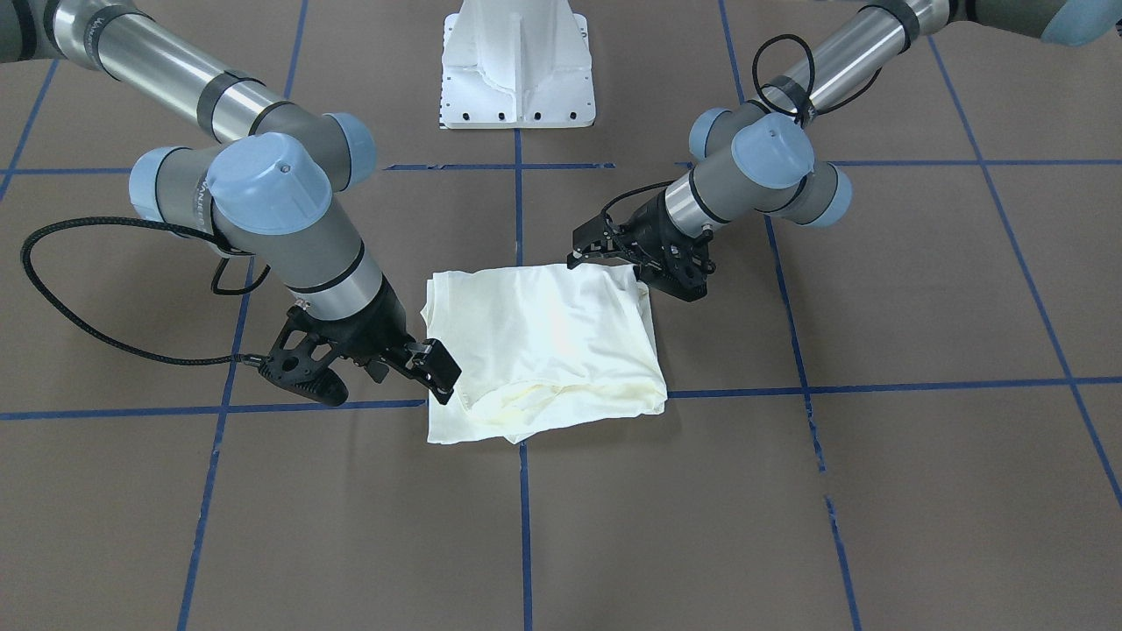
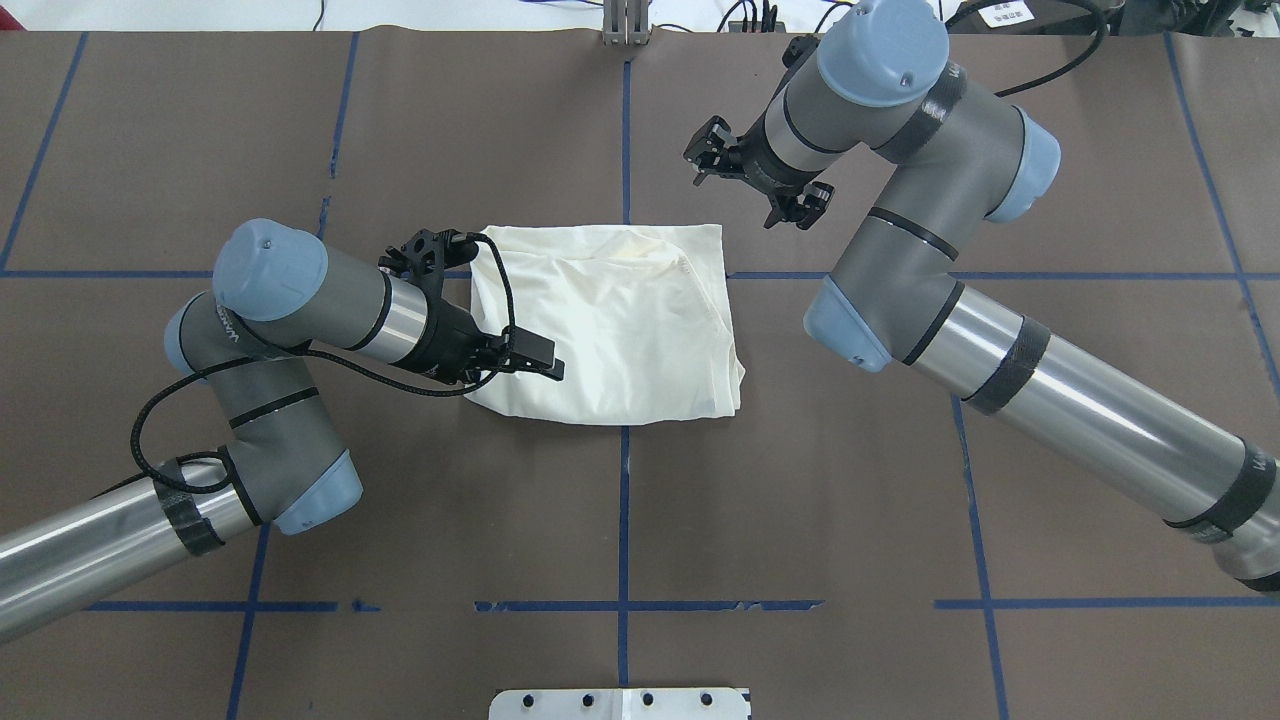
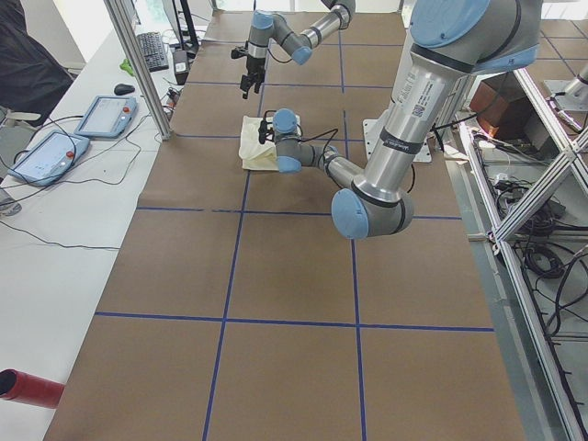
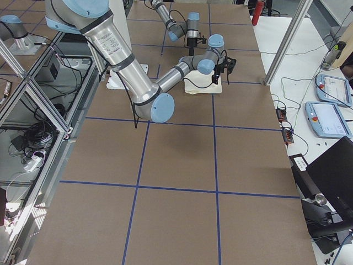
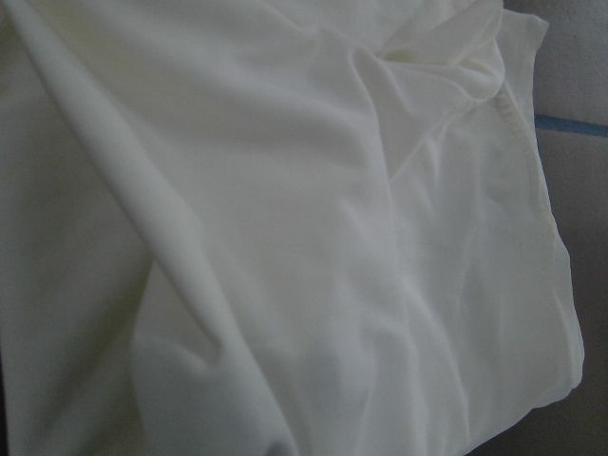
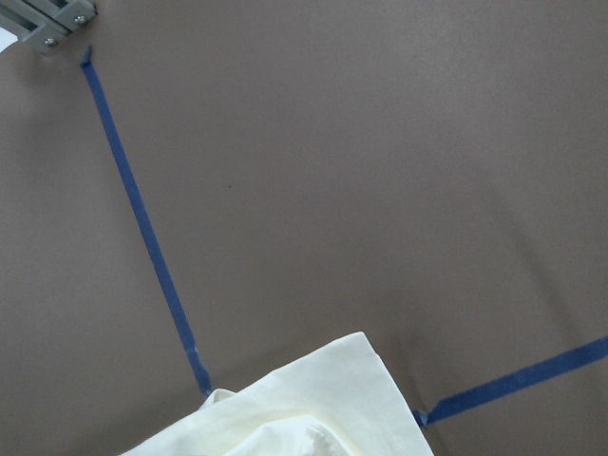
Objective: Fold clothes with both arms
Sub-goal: 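Drag the bundle's edge toward the robot with the left gripper, squaring it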
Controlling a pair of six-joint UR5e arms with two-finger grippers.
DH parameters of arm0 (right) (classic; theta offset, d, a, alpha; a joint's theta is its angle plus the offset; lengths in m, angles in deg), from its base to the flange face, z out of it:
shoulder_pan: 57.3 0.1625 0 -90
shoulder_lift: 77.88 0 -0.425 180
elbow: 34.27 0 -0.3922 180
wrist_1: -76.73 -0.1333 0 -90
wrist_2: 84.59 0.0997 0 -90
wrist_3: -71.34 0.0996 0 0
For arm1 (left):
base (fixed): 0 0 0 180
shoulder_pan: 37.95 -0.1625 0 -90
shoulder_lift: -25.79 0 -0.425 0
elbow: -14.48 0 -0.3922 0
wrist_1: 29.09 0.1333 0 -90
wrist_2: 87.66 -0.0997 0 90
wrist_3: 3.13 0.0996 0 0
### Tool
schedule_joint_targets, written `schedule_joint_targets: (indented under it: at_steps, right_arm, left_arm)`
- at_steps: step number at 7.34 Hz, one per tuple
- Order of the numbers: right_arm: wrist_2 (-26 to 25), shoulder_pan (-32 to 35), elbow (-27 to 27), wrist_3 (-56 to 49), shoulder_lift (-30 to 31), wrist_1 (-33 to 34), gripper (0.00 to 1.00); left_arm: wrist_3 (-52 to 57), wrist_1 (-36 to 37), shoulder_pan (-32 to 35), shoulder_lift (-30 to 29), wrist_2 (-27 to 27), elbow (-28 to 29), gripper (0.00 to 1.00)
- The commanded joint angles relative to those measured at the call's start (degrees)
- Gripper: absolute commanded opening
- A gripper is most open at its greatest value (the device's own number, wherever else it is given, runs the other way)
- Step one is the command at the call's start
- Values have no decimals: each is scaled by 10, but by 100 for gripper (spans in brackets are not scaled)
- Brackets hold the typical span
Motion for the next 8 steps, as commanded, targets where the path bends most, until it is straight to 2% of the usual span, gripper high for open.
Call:
schedule_joint_targets:
  at_steps: [1,4,5,8]
  right_arm:
    - [2,4,0,0,1,0,100]
    - [2,7,4,-9,6,1,100]
    - [2,7,11,-10,10,1,100]
    - [2,10,13,-26,19,4,100]
  left_arm:
    - [-3,0,-26,32,4,-38,100]
    - [-5,0,-68,43,-6,-54,100]
    - [-5,-1,-84,44,-24,-56,100]
    - [-40,1,-90,78,-25,-118,100]
